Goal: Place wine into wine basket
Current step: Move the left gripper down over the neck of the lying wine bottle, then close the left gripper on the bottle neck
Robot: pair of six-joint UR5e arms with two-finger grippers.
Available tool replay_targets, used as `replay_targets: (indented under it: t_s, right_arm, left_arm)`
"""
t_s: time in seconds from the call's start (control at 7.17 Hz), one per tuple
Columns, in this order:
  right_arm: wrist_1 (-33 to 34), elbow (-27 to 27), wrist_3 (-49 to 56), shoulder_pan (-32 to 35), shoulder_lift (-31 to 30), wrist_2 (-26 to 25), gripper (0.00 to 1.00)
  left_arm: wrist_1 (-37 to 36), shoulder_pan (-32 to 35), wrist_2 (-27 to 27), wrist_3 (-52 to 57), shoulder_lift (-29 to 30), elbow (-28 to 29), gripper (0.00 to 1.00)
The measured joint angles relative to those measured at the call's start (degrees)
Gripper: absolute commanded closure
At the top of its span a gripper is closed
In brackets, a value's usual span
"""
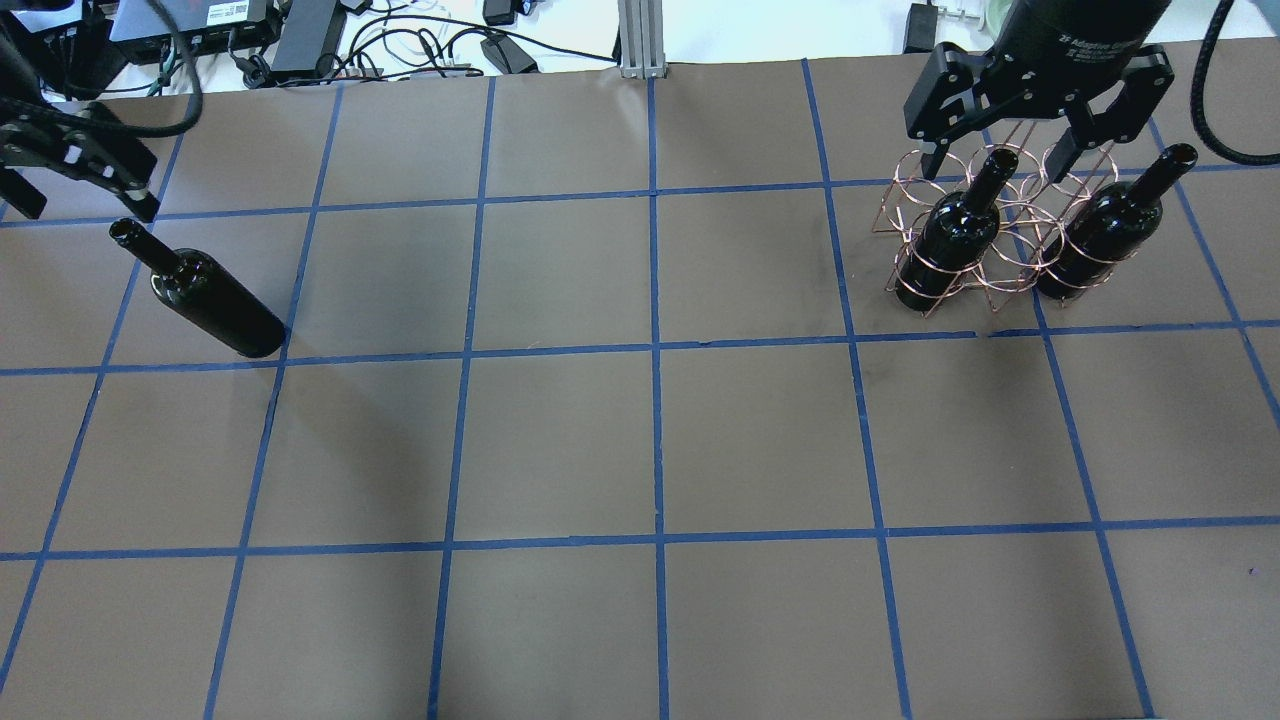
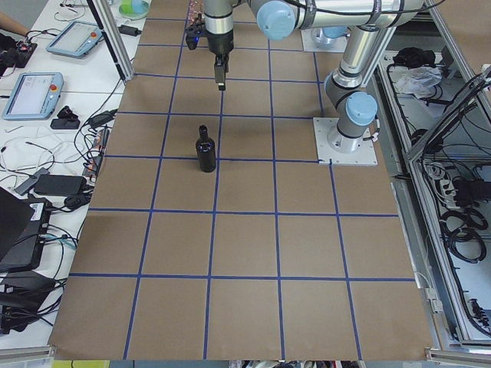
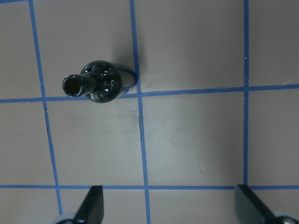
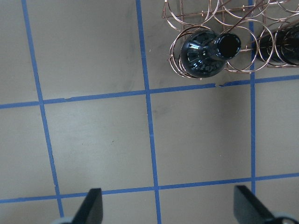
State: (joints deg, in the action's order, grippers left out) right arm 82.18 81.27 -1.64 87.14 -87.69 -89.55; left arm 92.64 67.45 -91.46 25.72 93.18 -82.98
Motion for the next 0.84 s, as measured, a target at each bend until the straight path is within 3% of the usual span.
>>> replay_targets:
  t_s: [0.42, 0.84]
  right_arm:
    - [-0.5, 0.6, 4.9, 0.0, -0.3, -0.1, 0.0]
    - [-0.5, 0.7, 5.3, 0.1, -0.3, -0.1, 0.0]
  left_arm:
    - [-13.6, -5.7, 5.9, 6.7, 7.7, -2.7, 0.0]
    - [-18.3, -5.0, 6.1, 6.9, 12.4, -4.0, 0.02]
